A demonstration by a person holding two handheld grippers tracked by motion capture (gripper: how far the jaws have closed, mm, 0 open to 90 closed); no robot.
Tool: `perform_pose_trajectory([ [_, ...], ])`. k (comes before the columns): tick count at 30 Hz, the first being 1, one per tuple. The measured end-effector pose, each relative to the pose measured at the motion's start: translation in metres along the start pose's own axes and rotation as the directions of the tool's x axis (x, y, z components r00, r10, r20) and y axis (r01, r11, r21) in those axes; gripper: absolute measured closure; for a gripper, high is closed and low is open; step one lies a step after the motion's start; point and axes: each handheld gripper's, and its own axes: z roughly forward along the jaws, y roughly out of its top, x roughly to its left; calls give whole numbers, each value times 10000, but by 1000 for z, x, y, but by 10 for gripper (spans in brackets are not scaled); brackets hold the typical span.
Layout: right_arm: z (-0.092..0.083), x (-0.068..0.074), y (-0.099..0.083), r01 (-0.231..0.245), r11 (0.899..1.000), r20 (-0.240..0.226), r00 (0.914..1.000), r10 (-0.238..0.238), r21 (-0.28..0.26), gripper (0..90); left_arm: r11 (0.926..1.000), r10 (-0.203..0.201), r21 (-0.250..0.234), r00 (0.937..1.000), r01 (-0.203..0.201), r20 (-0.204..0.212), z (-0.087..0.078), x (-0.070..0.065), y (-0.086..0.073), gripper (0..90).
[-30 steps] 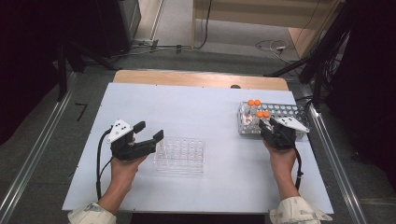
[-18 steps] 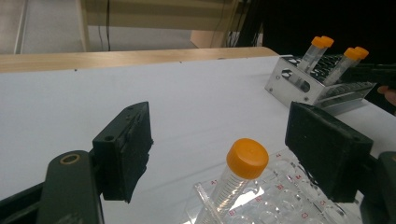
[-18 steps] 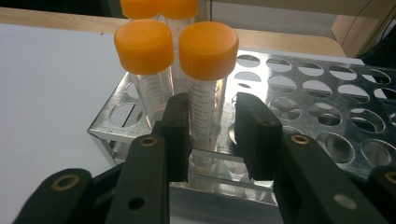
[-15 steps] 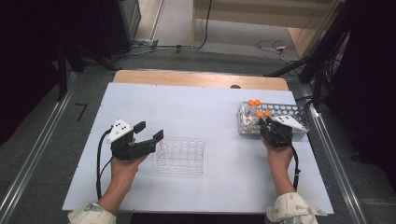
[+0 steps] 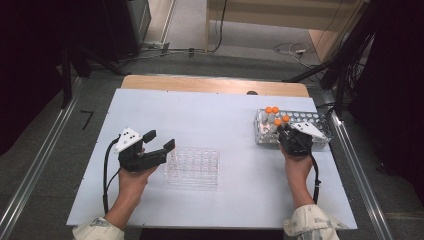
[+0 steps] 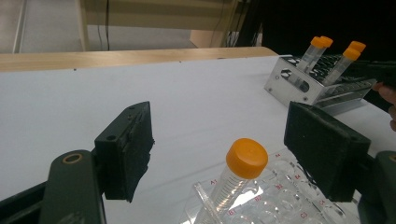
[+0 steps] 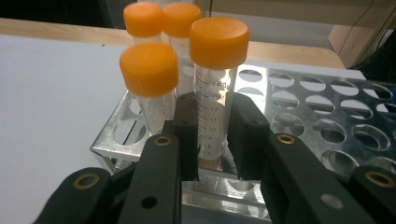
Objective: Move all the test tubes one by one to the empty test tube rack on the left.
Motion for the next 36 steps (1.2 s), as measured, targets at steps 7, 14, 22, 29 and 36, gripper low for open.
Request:
perform_pose_trajectory([
  [7, -11, -1, 15, 57, 9993, -101, 9999, -61, -377, 719, 10000, 2, -22, 10000, -2, -6, 0, 0, 0, 243],
  [14, -25, -2, 31, 74, 9972, -161, 9998, -87, -750, 720, 10000, 18, -49, 10000, -18, -12, -1, 0, 1, 233],
  [22, -44, -3, 40, 141, 9939, -313, 9994, -176, -1097, 720, 9998, 148, -101, 9999, -149, -62, -2, -2, 3, 192],
  [29, -64, -6, 37, 144, 9943, -793, 9966, -229, -1061, 720, 9983, 584, -70, 9983, -584, -17, -2, -10, 9, 126],
  [36, -79, 1, 33, 727, 9926, -998, 9916, -824, -972, 720, 9955, 920, -241, 9958, -919, 28, -2, -25, 15, 113],
])
